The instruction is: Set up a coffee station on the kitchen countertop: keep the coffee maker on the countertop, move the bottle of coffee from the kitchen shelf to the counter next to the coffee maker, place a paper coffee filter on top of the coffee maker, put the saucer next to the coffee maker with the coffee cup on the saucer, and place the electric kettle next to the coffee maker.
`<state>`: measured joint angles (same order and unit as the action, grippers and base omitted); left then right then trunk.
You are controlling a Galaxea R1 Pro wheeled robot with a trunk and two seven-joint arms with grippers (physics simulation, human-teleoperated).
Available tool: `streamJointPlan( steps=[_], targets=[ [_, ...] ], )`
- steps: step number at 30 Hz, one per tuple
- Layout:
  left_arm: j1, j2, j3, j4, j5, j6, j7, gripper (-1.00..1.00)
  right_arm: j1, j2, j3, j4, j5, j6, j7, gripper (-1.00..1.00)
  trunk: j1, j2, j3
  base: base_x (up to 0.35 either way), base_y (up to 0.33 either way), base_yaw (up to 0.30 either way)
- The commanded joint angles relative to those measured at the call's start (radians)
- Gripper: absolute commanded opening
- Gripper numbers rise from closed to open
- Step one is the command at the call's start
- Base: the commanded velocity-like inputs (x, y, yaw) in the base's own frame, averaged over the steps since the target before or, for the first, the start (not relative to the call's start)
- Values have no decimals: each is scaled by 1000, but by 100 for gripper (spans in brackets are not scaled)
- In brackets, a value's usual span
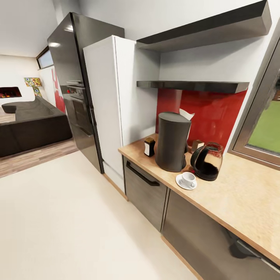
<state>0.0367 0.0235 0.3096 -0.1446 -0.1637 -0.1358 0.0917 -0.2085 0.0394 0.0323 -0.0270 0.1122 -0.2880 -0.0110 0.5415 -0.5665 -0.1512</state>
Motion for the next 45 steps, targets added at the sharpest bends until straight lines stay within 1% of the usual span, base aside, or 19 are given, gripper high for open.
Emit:
streamJointPlan(
  steps=[1,4,9,13,45],
  targets=[
    [0,0,9,0,-9,-8,3,100,3,-2,3,1,5,-7,-2,100,0,-1,-1,0,0,0],
    [1,2,11,4,-8,-15,3,100,8,-3,4,1,7,-12,-2,100,0,-1,-1,0,0,0],
    [11,7,5,26,-10,-17,3,100,10,-5,6,1,9,-15,-3,100,0,-1,-1,0,0,0],
    [12,5,5,36,-9,-19,3,100,11,-6,6,1,9,-16,-3,100,0,-1,-1,0,0,0],
    [12,4,3,39,-10,-19,3,100,11,-4,5,1,7,-16,-3,100,0,-1,-1,0,0,0]
  ],
)
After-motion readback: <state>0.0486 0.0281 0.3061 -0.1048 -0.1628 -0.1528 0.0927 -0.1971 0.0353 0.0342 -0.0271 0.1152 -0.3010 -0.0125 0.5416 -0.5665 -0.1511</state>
